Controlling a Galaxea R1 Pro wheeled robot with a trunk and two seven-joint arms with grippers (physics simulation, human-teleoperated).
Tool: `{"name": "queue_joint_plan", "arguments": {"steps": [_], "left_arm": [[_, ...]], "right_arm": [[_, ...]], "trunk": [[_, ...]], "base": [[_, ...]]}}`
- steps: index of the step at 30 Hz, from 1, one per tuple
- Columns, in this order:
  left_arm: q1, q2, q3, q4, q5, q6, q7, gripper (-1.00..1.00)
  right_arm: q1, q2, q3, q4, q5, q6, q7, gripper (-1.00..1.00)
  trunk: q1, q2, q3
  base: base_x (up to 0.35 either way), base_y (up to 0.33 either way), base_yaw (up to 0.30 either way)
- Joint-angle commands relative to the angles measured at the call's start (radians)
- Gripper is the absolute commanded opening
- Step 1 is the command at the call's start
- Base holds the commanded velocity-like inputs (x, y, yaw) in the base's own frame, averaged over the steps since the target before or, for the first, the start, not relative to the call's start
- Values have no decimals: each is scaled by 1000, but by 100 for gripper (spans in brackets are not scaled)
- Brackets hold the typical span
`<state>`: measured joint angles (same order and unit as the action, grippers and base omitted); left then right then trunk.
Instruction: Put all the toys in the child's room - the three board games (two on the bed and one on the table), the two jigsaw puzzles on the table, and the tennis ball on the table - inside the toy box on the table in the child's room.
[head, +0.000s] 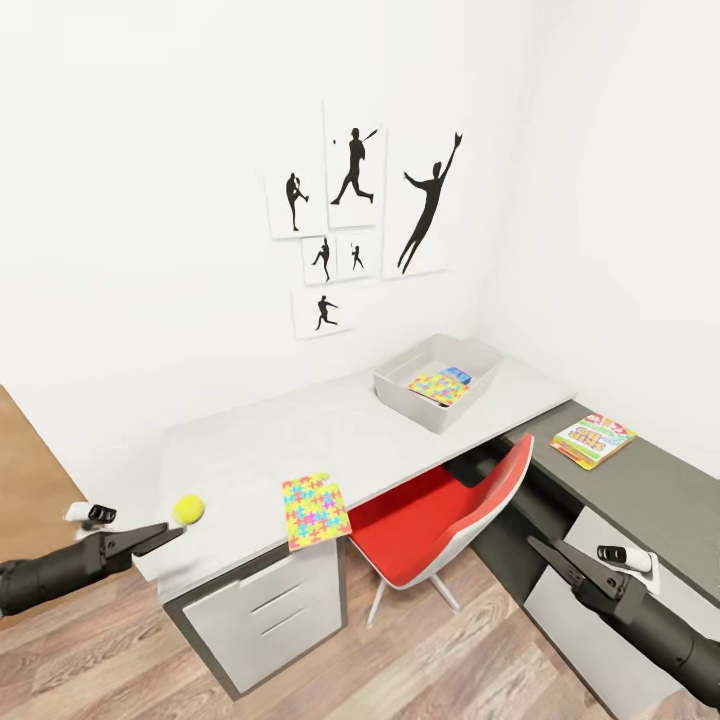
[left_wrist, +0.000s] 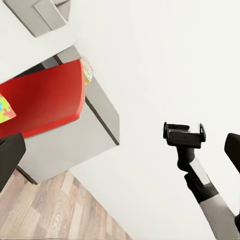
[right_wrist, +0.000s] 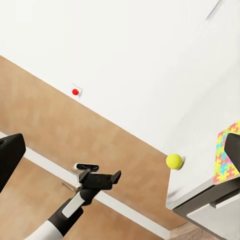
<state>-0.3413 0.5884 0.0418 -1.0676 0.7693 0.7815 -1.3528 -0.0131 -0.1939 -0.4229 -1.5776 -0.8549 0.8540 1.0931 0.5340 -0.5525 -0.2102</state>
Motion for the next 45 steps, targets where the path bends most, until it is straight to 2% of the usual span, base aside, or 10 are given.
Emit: {"name": "queue_joint_plan", "arguments": {"steps": [1, 5, 6, 14, 20, 28, 32, 37, 41, 45], "left_arm": [[-1, -4, 0, -1, 3, 18, 10, 100], [-1, -25, 0, -7, 4, 49, 56, 100], [-1, -38, 0, -9, 3, 64, 79, 100], [-1, -89, 1, -12, 4, 94, 162, 100], [-2, -148, 0, -12, 3, 121, 237, 100], [-3, -228, 2, -11, 5, 127, 387, 100], [-3, -248, 2, -10, 7, 127, 411, 100], [-3, -302, 7, -8, 11, 128, 422, 100], [-3, -323, 12, -6, 13, 127, 424, 100], [-2, -334, 12, -4, 10, 124, 431, 100]], "right_arm": [[-1, 0, 0, 0, -3, 5, 1, 100], [-1, 0, 0, 0, -3, 5, 1, 100], [-1, 0, 0, 0, -3, 5, 1, 100], [-1, 1, 0, 0, -3, 5, -1, 100], [-1, 1, 0, 0, -3, 5, -2, 100], [-1, 1, 0, 1, -1, 4, -3, 100], [-1, 2, 0, 1, -1, 3, -4, 100], [-2, 1, 0, 3, -2, 2, -4, 100], [-2, 0, 0, 7, -2, 2, -4, 100], [-2, -1, 0, 9, -3, 2, -4, 100]], "trunk": [[0, -2, -2], [0, -2, -2], [0, -2, -2], [0, -2, -2], [0, -2, -2], [0, -2, -2], [0, -2, -2], [0, -2, -2], [0, -2, -2], [0, -2, -2]], "base": [[0, 0, -2], [0, 0, -1], [0, 0, 0], [0, 0, 0], [0, 0, 0], [0, 0, 0], [0, 0, 0], [0, 0, 0], [0, 0, 0], [0, 0, 0]]}}
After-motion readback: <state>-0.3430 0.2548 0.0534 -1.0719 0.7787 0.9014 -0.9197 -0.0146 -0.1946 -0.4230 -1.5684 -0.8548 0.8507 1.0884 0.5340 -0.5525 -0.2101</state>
